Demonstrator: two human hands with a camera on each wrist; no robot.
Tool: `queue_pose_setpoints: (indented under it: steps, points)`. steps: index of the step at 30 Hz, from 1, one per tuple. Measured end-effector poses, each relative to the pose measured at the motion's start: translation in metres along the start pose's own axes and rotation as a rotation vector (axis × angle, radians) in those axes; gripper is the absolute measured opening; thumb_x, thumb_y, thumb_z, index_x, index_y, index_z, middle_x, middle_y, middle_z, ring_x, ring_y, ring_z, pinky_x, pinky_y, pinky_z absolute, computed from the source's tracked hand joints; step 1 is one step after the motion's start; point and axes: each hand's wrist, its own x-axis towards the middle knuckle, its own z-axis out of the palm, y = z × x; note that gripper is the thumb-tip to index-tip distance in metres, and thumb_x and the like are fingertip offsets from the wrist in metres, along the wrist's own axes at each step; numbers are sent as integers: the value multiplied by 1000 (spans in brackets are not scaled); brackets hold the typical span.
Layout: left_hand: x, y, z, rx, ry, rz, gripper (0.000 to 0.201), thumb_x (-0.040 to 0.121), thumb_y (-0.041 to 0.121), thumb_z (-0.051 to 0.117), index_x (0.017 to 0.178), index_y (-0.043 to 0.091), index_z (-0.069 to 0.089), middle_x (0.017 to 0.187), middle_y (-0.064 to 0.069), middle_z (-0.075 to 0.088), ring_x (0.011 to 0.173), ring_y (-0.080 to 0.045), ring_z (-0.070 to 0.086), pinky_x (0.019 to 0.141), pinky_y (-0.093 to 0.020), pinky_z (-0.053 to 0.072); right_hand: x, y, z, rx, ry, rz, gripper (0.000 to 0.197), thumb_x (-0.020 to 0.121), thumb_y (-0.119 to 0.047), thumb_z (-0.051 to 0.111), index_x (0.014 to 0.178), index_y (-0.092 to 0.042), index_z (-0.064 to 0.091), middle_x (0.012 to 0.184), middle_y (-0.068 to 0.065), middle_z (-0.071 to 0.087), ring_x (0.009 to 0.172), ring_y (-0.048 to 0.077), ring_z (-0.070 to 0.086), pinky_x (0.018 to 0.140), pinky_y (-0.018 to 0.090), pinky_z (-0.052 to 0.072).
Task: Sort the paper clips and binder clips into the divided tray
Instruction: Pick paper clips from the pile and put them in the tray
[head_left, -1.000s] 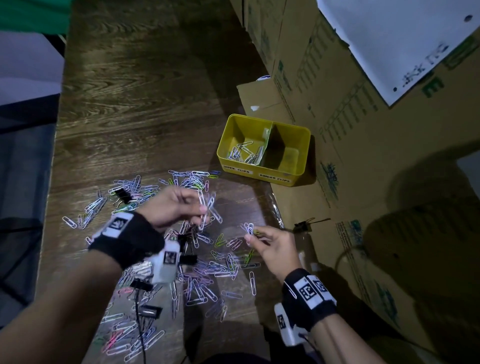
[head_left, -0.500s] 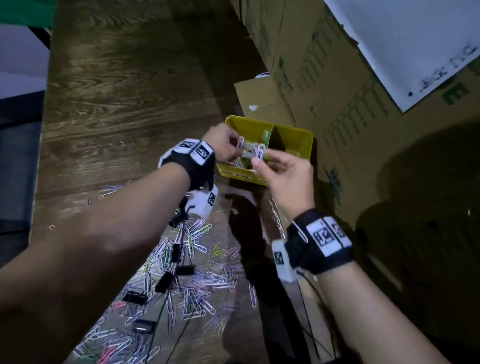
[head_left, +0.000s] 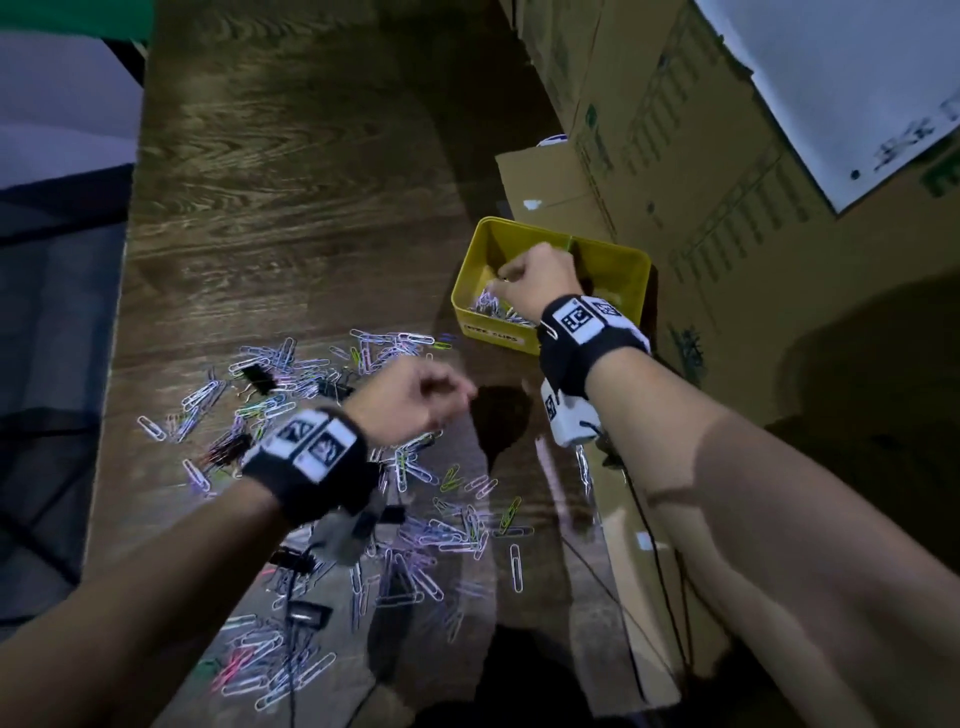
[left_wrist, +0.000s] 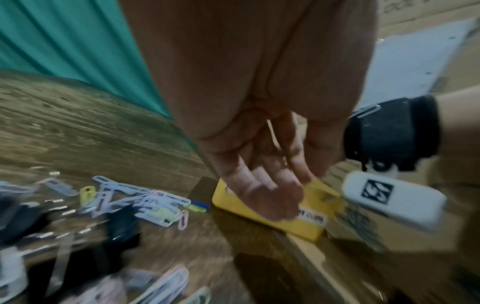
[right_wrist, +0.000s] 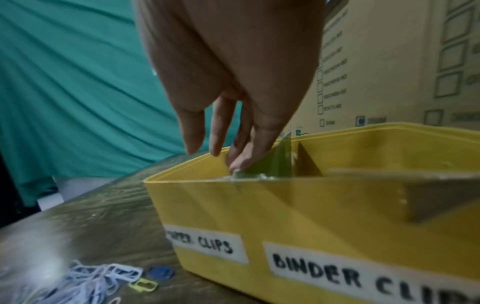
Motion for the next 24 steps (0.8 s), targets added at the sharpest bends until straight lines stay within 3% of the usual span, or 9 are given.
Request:
queue_pose_setpoints:
  steps: [3,6,8,10,12,15,17,22,24]
  points:
    - [-47,-24,18,152,-271,-74,21,88,10,59,84,29,67,76,16,66,71,1,63,65,-10,47,-29,0,-4,142,93,-115,24,83,-30,70,102,-16,73,94,-1,70,89,11,62,95,20,44]
    - [-98,-66,49,-97,-635,-302,43,89,-8,39,65,24,57,60,8,57,57,2,54,57,-10,42,-76,7,2,314,73,-226,14,80,-24,73,93,-16,74,86,-4,71,72,2,61,74,5,45]
    - [-123,-98,71,-181,-693,-372,34,81,-3,46,52,12,57,50,11,56,51,1,53,66,-25,44,-108,24,12,334,-105,-223,6,80,-25,74,80,-19,74,76,-2,72,65,6,63,68,18,50]
    - [-135,-114,90,-29,-736,-384,18,73,16,57,59,23,66,55,14,61,63,-13,61,75,-38,42,-137,49,26,259,-451,-111,17,82,-30,71,75,-15,71,66,0,70,52,7,61,55,23,50]
    - [-136,-105,111,305,-699,-210,14,80,21,56,81,23,70,80,8,70,86,-27,63,77,-29,42,-164,79,46,166,-775,14,20,85,-27,69,71,-13,69,58,-5,66,46,4,59,47,22,45]
    - [-121,-81,125,378,-500,-2,19,81,18,53,79,8,68,80,-1,65,71,-8,54,63,-14,38,-198,111,77,80,-1031,140,14,85,-20,69,86,-7,72,53,-9,65,44,0,60,40,15,43]
    - [-107,-74,127,306,-405,29,13,81,12,58,79,7,69,79,-1,63,69,-7,50,61,-6,33,-213,118,89,78,-996,186,18,84,-18,70,98,-7,69,58,-8,64,44,-3,58,41,13,42]
    - [-102,-76,104,200,-277,-137,10,81,21,62,84,16,71,63,13,60,54,5,51,59,-15,41,-228,118,99,217,-684,130,9,81,-23,73,76,-17,67,67,3,66,47,0,56,40,12,38]
    - [-109,-86,86,364,-286,-164,15,80,17,55,68,15,63,64,7,59,61,-9,52,57,-18,39,-236,120,100,225,-724,130,11,82,-27,72,77,-18,68,70,2,67,50,1,57,41,13,41]
